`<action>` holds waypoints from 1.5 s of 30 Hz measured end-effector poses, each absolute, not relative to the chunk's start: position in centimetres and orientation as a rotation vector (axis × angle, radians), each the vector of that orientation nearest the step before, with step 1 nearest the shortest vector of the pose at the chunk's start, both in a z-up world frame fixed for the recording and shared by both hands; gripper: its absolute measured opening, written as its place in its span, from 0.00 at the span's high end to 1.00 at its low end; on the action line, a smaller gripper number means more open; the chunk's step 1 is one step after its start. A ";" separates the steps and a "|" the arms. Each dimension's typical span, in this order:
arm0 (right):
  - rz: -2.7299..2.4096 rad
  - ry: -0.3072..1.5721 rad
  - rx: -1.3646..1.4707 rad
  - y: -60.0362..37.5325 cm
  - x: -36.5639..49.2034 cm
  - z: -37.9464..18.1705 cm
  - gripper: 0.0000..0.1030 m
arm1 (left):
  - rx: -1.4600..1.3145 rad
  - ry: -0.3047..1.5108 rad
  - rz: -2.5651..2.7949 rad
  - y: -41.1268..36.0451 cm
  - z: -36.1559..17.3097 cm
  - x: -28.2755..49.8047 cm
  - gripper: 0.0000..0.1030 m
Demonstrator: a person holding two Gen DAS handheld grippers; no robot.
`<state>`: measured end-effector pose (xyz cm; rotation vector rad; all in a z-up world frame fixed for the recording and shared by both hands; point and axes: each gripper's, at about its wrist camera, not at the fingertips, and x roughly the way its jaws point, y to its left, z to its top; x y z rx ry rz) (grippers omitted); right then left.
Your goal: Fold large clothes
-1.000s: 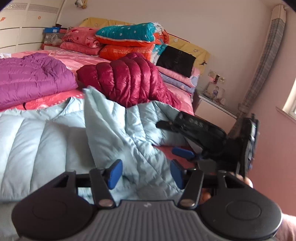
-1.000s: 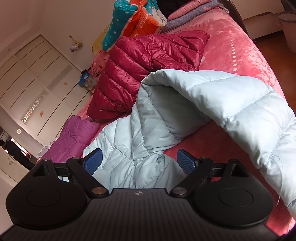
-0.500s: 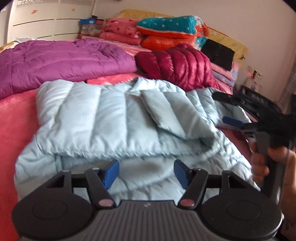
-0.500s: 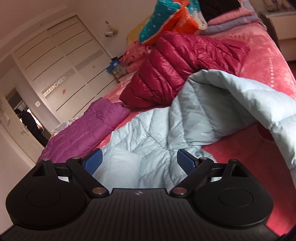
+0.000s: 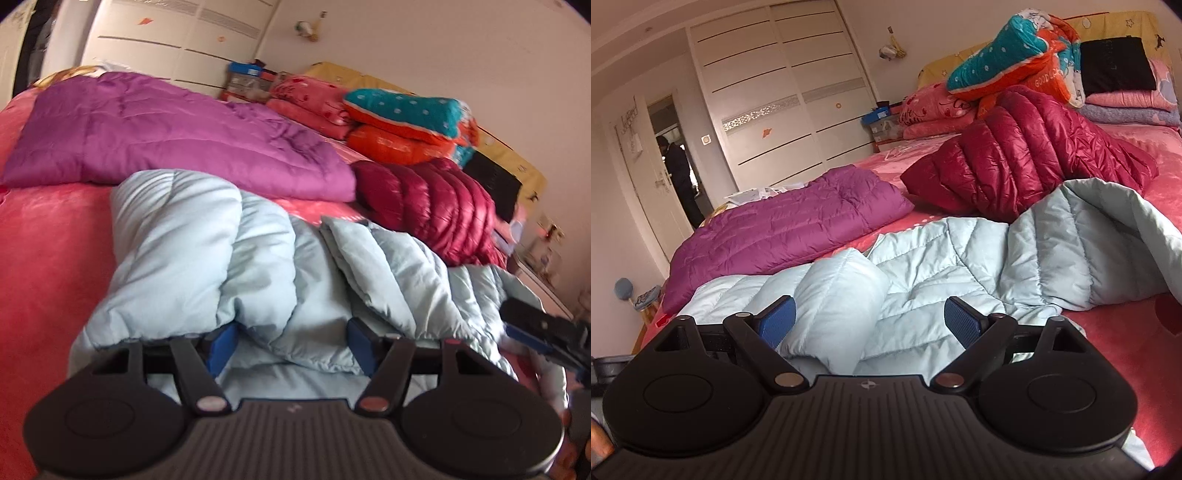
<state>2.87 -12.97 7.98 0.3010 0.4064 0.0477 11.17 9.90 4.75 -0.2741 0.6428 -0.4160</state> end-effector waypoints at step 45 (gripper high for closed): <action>-0.225 0.557 0.336 -14.1 16.8 3.8 0.67 | -0.333 0.685 -0.404 12.7 3.4 15.8 0.67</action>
